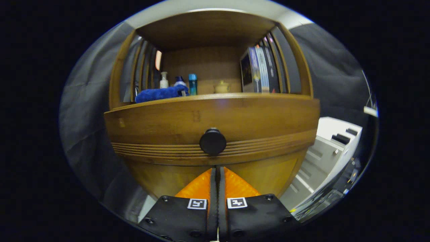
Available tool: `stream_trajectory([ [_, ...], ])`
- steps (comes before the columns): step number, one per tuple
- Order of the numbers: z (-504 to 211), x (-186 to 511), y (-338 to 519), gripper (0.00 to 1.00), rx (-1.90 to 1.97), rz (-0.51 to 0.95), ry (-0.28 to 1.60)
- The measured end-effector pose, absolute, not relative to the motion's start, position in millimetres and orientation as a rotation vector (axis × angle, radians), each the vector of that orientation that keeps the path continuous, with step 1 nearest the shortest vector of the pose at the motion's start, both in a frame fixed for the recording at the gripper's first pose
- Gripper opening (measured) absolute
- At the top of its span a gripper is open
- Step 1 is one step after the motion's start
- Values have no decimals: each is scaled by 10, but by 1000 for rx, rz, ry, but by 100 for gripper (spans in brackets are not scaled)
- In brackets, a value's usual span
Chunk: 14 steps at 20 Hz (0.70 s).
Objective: Pull open the drawer, take out the items inside it, and place them on the countertop above the cabinet.
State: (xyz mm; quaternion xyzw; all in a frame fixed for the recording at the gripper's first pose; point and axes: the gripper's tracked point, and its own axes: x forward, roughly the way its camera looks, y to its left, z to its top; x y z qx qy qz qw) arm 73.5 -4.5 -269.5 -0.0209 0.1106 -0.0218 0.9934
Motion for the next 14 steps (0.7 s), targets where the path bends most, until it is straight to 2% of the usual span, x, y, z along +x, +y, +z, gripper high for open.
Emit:
stream_trajectory([
  [1, -2606, 712, -9, 9, -65, -38, 210],
  [5, -2387, 809, -6, 40, 3, -27, 191],
  [11, -2435, 1198, 42, 87, 19, -9, 231],
  [14, -2470, 1438, 41, 74, -6, -17, 248],
])
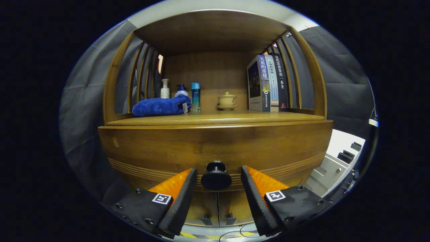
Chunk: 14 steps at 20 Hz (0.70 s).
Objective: Pull open the drawer, take out the items inside it, and place them on the countertop above the cabinet.
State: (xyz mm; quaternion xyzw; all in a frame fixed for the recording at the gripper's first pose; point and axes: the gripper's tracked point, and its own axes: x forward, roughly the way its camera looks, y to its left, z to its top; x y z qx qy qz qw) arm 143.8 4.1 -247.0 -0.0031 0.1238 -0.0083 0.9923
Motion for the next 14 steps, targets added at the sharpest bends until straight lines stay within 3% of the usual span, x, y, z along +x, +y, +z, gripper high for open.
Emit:
stream_trajectory([
  [9, -2615, 1399, 63, 33, -9, -5, 270],
  [14, -2579, 1110, 80, 33, -3, 24, 314],
])
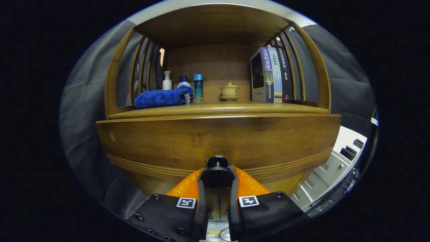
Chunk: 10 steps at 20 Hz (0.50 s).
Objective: Pull open the drawer, take out the items inside it, and place them on the countertop above the cabinet.
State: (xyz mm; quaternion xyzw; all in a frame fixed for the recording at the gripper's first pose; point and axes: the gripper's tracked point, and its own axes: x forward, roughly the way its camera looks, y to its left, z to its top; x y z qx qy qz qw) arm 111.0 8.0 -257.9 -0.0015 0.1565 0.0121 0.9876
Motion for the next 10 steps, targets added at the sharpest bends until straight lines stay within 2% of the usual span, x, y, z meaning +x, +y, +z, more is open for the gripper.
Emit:
stream_trajectory([
  [10, -2519, 241, 114, 33, -28, 30, 312],
])
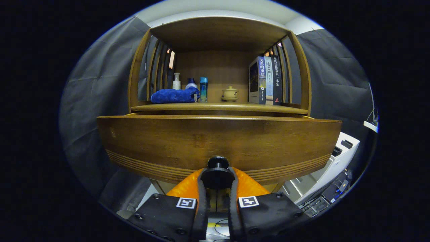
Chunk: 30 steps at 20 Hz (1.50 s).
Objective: Pull open the drawer, take out the items inside it, and place them on the countertop above the cabinet.
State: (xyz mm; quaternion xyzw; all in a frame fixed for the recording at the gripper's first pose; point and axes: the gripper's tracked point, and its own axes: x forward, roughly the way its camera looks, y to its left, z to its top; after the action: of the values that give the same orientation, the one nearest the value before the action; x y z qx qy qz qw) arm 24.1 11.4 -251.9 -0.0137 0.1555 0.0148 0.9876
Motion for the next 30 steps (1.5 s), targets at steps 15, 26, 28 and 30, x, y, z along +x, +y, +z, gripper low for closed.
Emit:
stream_trajectory([
  [15, -2587, -435, 96, 32, -47, 40, 371],
  [26, -2668, -445, 135, 71, -77, 23, 351],
  [28, -2608, -437, 118, 82, -71, 20, 337],
  [30, -2470, -453, 83, 93, -63, 19, 309],
])
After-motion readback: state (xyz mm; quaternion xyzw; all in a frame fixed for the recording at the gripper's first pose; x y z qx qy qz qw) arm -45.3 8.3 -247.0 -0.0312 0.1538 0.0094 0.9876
